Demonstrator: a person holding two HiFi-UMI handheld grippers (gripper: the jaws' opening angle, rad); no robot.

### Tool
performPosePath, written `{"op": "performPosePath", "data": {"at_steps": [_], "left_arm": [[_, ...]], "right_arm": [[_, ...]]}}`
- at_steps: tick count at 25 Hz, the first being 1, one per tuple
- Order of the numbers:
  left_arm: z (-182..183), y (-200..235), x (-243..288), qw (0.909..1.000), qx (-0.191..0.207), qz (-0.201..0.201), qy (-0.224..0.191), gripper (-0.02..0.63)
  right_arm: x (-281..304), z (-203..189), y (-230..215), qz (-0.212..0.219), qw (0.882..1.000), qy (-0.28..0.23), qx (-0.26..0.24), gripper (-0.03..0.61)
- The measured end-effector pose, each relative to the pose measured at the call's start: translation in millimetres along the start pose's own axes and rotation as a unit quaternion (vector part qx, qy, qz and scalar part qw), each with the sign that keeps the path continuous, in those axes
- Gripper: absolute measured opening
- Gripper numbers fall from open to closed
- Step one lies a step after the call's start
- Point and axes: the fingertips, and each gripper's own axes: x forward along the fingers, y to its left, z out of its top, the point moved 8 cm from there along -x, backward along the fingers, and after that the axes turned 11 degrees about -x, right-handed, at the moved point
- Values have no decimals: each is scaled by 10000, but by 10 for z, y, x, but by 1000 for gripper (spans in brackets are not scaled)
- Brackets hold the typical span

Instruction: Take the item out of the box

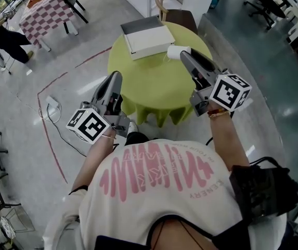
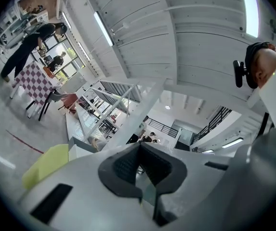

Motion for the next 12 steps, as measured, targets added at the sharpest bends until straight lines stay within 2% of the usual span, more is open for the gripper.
{"op": "performPosePath", "data": {"at_steps": [8,12], "left_arm": [[-168,-56,5,9999,86,37,111,8],[-120,-108,11,9999,65,31,153,8]], "right_arm": [[-229,-115,-157,35,9996,-141,237,144],[-264,-85,-103,-71,9997,-42,232,144]]}}
